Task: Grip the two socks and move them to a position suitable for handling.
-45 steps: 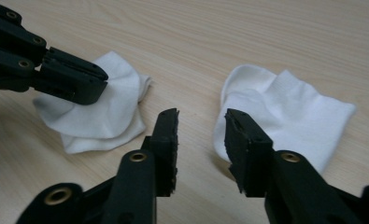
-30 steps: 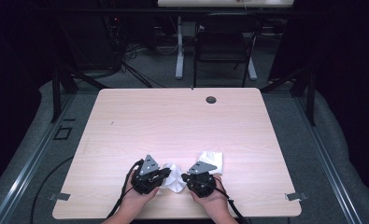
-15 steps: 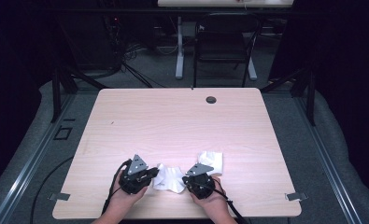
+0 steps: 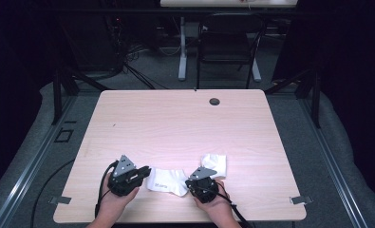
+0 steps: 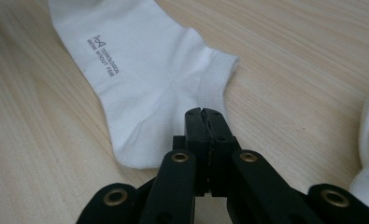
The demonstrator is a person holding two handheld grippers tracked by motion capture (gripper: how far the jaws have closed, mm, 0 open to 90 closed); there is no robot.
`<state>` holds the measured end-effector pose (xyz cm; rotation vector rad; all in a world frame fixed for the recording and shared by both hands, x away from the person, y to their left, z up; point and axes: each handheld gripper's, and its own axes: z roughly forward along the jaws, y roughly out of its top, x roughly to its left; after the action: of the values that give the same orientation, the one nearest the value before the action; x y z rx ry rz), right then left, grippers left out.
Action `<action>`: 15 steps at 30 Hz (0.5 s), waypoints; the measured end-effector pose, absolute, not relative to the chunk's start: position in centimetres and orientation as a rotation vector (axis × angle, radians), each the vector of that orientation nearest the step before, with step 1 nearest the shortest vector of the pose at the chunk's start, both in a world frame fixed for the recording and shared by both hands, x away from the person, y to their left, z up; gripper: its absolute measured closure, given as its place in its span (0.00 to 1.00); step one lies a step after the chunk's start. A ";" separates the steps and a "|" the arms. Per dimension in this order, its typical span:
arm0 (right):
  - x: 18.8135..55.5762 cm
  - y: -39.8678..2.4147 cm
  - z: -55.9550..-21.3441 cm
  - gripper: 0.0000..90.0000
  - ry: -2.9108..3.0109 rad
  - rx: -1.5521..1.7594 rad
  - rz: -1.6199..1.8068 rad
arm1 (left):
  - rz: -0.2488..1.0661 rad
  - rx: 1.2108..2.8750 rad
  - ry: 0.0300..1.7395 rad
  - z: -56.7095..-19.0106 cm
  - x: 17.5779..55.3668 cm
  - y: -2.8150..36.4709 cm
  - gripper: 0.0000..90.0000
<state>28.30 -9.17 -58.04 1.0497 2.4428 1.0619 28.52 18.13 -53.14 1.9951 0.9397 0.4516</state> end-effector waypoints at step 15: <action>28.5 -9.7 -58.0 1.00 2.448 1.059 1.050 | 0.421 2.181 1.005 -56.7 30.8 17.9 0.84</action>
<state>28.55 -9.67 -57.96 1.0595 2.4482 1.0498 30.79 17.92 -56.74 2.1806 1.0047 0.4214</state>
